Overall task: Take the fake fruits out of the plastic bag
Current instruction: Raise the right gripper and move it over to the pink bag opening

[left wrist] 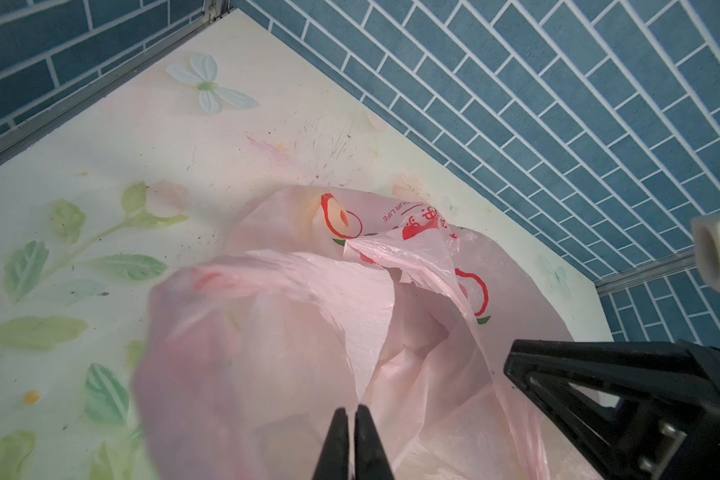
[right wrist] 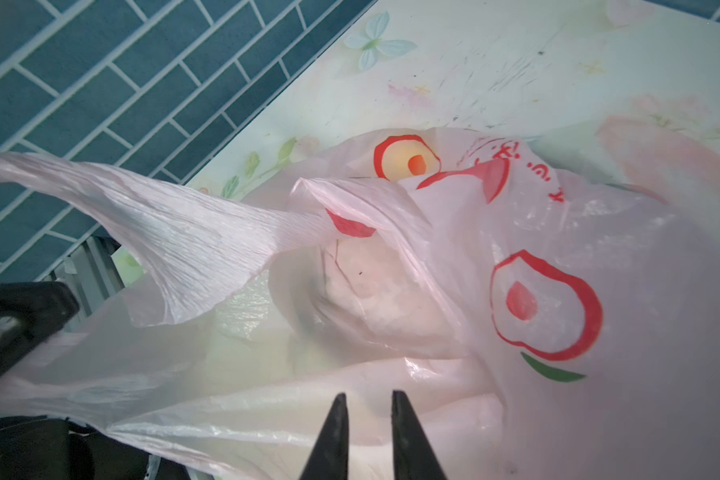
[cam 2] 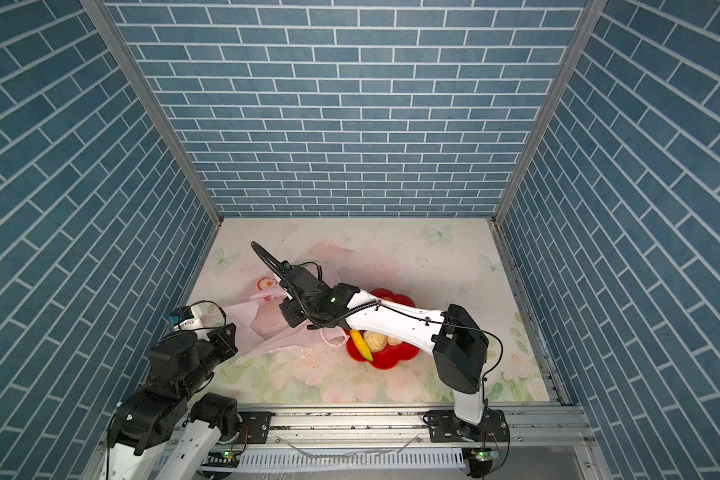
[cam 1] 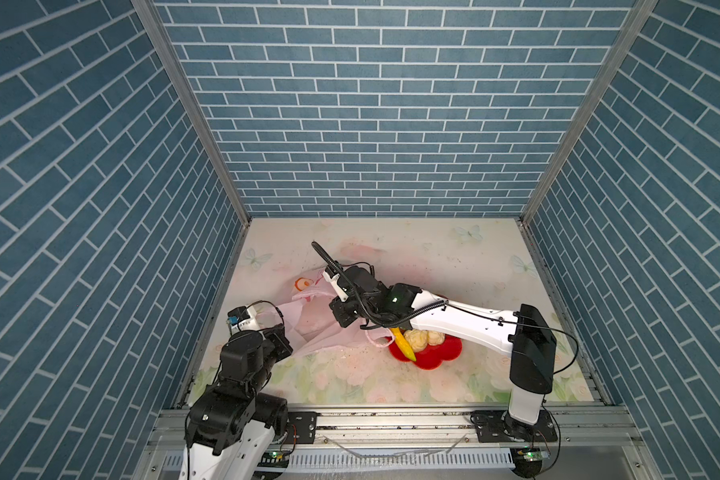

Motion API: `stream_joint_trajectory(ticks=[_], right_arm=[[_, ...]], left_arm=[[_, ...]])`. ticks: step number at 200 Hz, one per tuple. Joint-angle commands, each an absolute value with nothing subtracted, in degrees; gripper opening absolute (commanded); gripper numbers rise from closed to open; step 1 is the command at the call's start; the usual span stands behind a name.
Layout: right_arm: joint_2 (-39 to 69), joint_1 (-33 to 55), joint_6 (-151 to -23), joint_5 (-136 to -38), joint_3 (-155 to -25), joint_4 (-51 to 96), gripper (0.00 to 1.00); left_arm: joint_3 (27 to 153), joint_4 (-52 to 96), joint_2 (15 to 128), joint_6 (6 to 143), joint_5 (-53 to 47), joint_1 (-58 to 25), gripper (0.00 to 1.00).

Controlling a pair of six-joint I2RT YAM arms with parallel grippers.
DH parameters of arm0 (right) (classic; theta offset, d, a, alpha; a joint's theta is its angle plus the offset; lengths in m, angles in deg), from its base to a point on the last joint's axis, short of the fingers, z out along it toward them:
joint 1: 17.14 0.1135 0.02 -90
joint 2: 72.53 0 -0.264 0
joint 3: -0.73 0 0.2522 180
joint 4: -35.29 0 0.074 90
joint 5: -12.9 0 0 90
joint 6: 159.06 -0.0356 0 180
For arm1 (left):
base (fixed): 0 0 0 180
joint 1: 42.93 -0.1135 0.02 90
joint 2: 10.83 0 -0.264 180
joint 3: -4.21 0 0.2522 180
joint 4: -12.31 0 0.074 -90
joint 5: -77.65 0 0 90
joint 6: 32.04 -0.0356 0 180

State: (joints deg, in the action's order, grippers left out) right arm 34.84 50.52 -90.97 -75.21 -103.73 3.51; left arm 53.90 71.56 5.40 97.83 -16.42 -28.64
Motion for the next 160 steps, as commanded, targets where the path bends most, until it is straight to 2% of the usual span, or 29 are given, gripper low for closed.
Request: stream_joint_trajectory(ticks=[1, 86, 160], right_arm=[[37.1, 51.1, -88.4, -78.3, -106.5, 6.3, 0.18], [45.1, 51.0, -86.5, -80.9, -108.5, 4.8, 0.16], [50.5, 50.4, -85.3, -83.7, -111.9, 4.0, 0.15]], left_arm=[[56.1, 69.6, 7.4, 96.8, -17.6, -28.4, 0.08], [61.8, 65.5, 12.7, 93.5, -19.2, -28.4, 0.08], [64.0, 67.5, 12.1, 91.8, -19.9, -28.4, 0.08]])
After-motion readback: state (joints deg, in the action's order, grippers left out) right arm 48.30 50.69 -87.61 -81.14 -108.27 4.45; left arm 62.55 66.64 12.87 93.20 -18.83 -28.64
